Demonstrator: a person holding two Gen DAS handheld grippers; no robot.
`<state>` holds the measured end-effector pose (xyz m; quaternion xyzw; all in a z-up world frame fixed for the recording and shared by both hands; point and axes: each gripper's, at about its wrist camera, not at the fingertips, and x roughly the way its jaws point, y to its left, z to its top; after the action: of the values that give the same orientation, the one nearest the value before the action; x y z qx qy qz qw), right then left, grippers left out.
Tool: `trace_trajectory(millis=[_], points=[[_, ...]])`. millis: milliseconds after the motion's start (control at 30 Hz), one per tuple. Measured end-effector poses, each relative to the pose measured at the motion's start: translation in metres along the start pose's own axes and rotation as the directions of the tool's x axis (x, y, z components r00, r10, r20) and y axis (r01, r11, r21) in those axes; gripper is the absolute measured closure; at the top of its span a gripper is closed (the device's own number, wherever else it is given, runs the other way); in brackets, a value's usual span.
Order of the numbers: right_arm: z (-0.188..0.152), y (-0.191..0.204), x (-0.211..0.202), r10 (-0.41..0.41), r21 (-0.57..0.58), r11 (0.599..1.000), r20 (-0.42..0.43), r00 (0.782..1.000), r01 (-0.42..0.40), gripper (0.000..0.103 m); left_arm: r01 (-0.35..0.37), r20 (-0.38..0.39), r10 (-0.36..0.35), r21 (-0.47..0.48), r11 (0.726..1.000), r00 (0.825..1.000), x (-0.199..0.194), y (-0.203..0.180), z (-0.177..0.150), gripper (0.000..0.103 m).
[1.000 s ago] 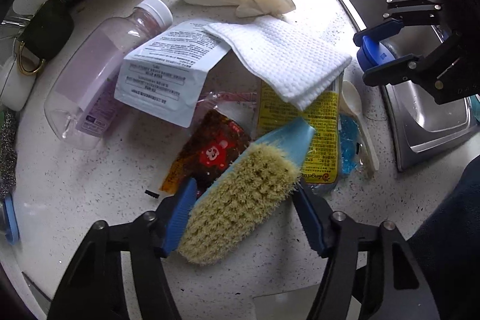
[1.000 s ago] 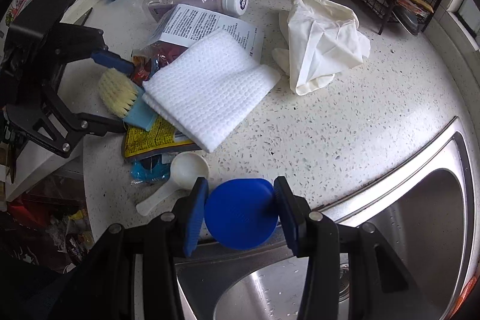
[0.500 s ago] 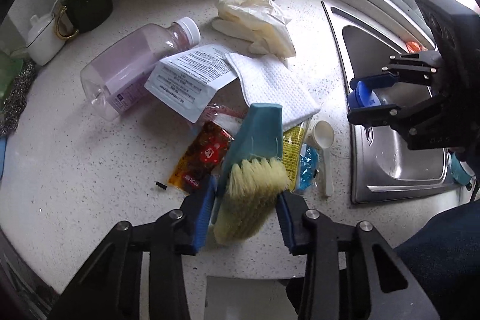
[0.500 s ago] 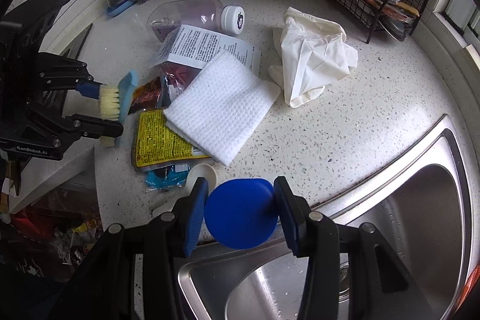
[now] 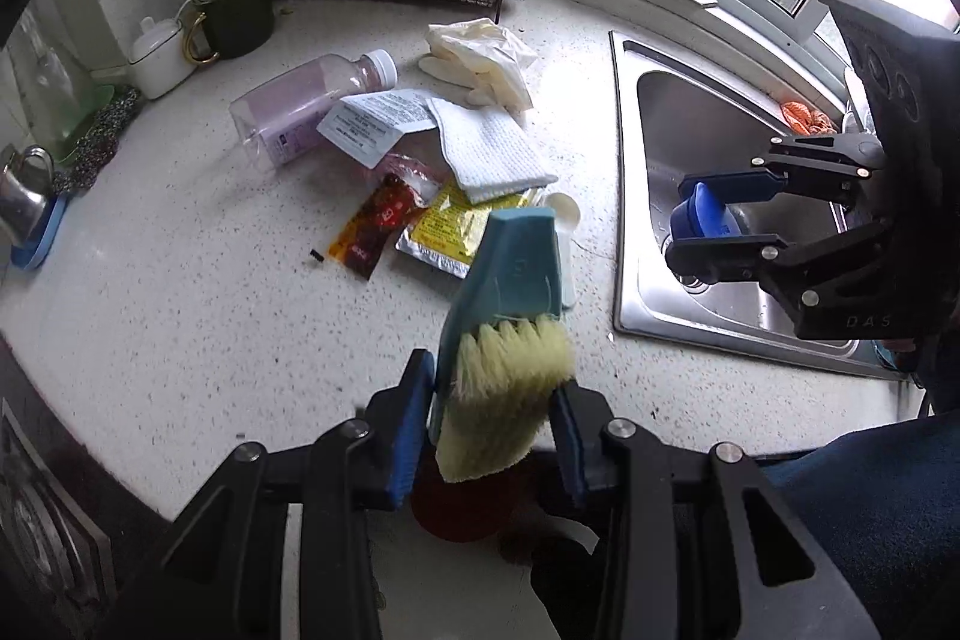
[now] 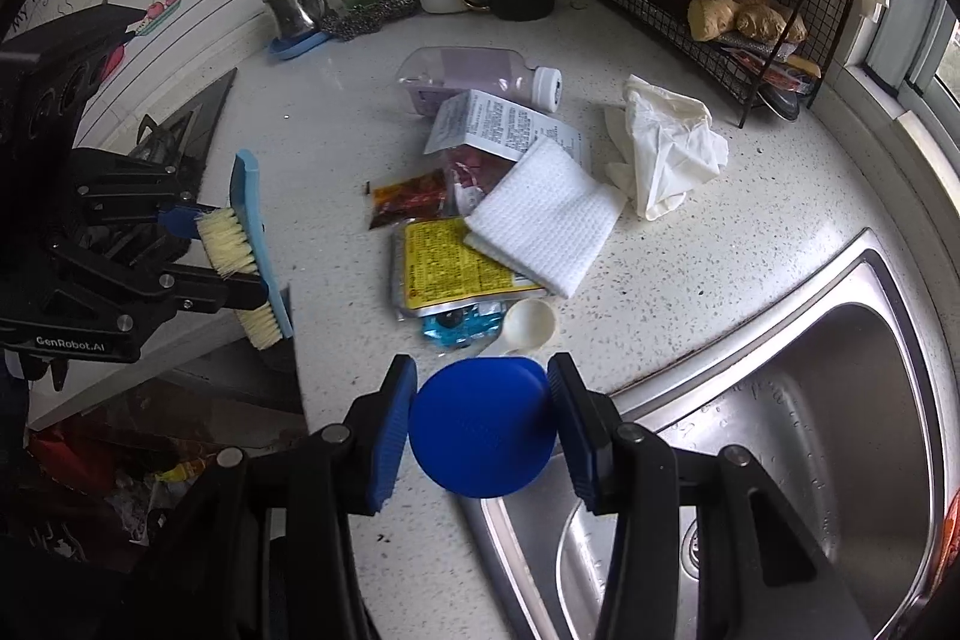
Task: Collect trash
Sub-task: 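Lift the blue cap with the right tool while the left tool lifts the brush, then lower both tools over the red bin and open them, dropping cap and brush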
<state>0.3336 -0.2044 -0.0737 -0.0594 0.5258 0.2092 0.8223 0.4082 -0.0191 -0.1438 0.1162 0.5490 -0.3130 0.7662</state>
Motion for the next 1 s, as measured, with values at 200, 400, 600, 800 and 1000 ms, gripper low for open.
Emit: trace_trajectory(millis=[200,400,600,800,1000], points=[[-0.029,0.055,-0.011,0.012,-0.025,1.0,0.029,0.999,-0.012,0.06,-0.028,0.02,0.03,-0.056,0.998,0.999,-0.04,-0.006,-0.063,0.068],[-0.057,0.106,-0.013,0.037,-0.049,0.998,0.031,0.999,-0.035,0.06,-0.077,0.005,0.078,-0.121,0.99,0.997,-0.057,-0.007,-0.13,0.068],[-0.086,0.145,0.005,0.051,-0.064,0.997,0.001,0.999,-0.05,0.06,-0.112,-0.03,0.108,-0.214,0.97,0.994,-0.055,-0.004,-0.199,0.068],[-0.117,0.176,0.04,0.057,-0.105,0.992,-0.067,0.996,-0.064,0.06,-0.124,-0.069,0.107,-0.314,0.941,0.992,-0.031,-0.001,-0.255,0.07],[-0.145,0.193,0.082,0.054,-0.139,0.988,-0.094,0.994,-0.066,0.06,-0.123,-0.11,0.086,-0.383,0.916,0.99,0.022,0.007,-0.291,0.089]])
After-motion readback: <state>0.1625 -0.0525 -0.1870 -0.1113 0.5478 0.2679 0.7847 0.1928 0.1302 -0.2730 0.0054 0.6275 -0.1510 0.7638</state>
